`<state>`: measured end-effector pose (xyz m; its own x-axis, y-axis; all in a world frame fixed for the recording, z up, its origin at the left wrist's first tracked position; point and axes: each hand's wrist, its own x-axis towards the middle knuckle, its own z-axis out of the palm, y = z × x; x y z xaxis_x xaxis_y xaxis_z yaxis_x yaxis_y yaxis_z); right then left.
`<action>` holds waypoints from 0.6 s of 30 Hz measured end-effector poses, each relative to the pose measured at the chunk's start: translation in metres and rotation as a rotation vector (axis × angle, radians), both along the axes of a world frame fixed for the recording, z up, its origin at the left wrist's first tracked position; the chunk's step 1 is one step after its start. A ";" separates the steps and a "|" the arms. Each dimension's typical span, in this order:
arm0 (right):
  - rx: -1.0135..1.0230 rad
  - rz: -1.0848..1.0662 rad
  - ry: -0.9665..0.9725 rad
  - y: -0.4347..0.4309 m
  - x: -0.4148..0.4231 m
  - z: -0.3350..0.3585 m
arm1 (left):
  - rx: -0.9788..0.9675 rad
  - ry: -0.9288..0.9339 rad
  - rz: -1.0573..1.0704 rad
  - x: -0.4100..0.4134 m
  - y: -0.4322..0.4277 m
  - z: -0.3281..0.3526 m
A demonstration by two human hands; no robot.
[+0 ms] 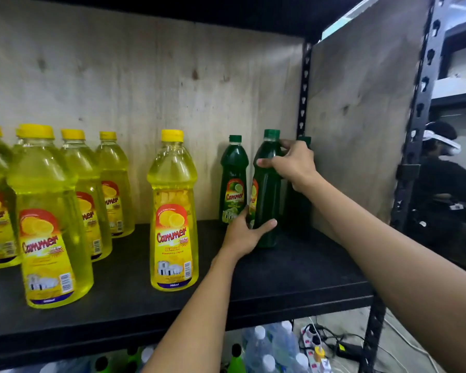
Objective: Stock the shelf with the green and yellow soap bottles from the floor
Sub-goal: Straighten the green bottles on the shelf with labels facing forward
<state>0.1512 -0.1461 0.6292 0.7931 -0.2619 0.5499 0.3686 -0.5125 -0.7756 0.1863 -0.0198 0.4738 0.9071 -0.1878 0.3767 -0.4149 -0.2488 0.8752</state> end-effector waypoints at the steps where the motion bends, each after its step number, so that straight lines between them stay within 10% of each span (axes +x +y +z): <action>1: -0.004 -0.005 -0.006 0.005 -0.003 0.001 | -0.006 -0.007 0.007 -0.004 0.003 0.001; 18: -0.056 0.189 0.077 0.016 0.003 -0.012 | -0.069 0.092 0.225 -0.005 0.016 -0.006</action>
